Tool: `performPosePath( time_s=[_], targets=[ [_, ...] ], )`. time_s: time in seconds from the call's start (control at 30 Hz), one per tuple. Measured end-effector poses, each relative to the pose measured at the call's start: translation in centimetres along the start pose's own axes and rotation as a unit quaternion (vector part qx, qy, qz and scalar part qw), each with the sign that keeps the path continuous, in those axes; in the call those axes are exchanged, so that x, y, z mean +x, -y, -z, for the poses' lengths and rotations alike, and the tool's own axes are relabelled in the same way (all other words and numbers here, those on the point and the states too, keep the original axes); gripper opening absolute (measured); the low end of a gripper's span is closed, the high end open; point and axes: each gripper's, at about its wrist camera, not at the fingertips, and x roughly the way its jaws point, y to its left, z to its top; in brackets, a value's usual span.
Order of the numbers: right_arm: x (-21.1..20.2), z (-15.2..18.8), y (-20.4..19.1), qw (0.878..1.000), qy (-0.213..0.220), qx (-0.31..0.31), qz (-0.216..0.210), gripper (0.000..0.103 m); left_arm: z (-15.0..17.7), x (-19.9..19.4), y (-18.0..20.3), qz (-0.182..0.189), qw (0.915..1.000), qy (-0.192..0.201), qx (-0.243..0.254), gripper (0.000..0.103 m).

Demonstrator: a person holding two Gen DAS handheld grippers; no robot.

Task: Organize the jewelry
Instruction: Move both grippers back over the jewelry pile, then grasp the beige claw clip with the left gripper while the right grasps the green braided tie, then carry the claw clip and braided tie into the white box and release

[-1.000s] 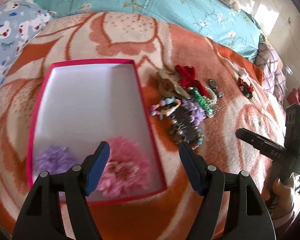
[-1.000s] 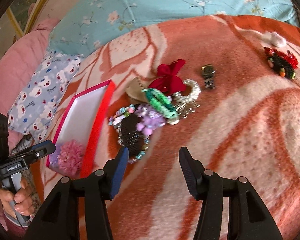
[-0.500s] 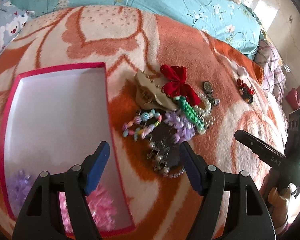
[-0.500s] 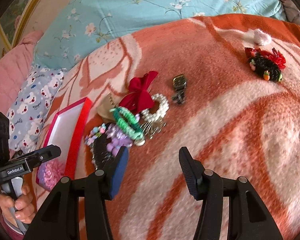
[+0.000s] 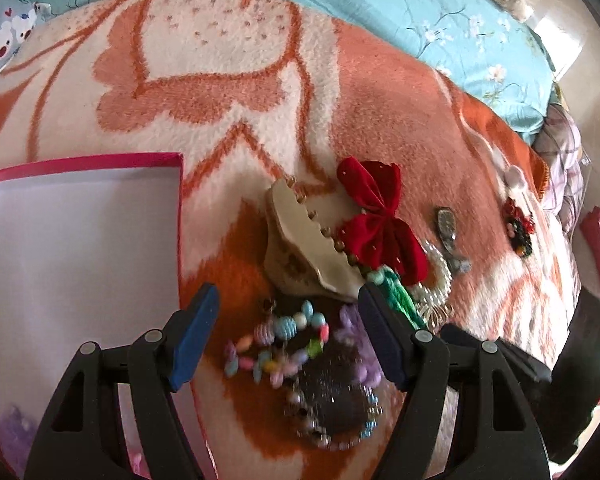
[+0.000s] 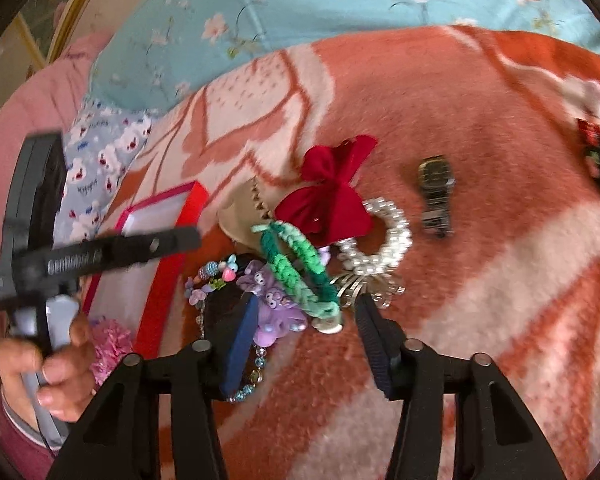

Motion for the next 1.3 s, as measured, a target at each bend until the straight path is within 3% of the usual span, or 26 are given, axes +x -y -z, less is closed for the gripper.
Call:
performPosePath(
  time_s=[0.13,0.2,0.27,0.33,0.37,0.67,0.97,1.03,1.07,1.13,1.3],
  targets=[
    [1.9,-0.4,-0.5,1.000,-0.017,-0.016,-0.001,0.038,-0.9,1.8,0.3,0.001,0.9999,-0.010,0.000,0.068],
    [2.8,-0.6,-0.5,0.999,-0.023,-0.022,0.006,0.021,-1.2,2.6,0.5,0.003,0.9998,-0.017,0.001,0.047],
    [2.9,-0.7,-0.1,1.000,-0.023,-0.014,0.003,0.019,-1.4,3.6,0.6,0.010,0.9996,-0.026,0.003,0.030],
    [2.2,-0.7,0.3,1.000,-0.014,-0.010,0.001,0.015,-1.4,3.8,0.7,0.016,0.9996,-0.021,0.006,0.028],
    [1.8,-0.7,0.5,1.000,-0.010,-0.008,0.000,0.007,-1.5,3.9,0.8,0.016,0.9997,-0.018,0.008,0.027],
    [-1.5,-0.8,1.8,0.999,0.028,0.020,-0.012,0.006,-0.9,1.9,0.6,0.016,0.9994,0.011,0.028,0.022],
    [-2.6,-0.6,0.4,0.999,0.042,0.023,-0.022,0.006,0.3,-2.3,-0.1,0.032,0.9981,0.039,0.035,0.021],
    [-3.1,-0.6,-0.1,0.998,0.046,0.022,-0.025,0.006,0.5,-3.4,-0.7,0.033,0.9979,0.047,0.031,0.017],
    [-3.2,-0.6,-0.3,0.998,0.047,0.020,-0.026,0.006,0.5,-3.9,-1.0,0.033,0.9978,0.050,0.029,0.004],
    [-3.4,-0.7,-0.9,0.998,0.048,0.017,-0.030,0.006,0.7,-4.7,-1.9,0.046,0.9976,0.046,0.023,0.003],
    [-3.1,-0.9,-2.8,0.998,0.050,0.005,-0.038,0.006,1.3,-4.9,-3.9,0.035,0.9983,0.046,0.010,0.003]
  ],
)
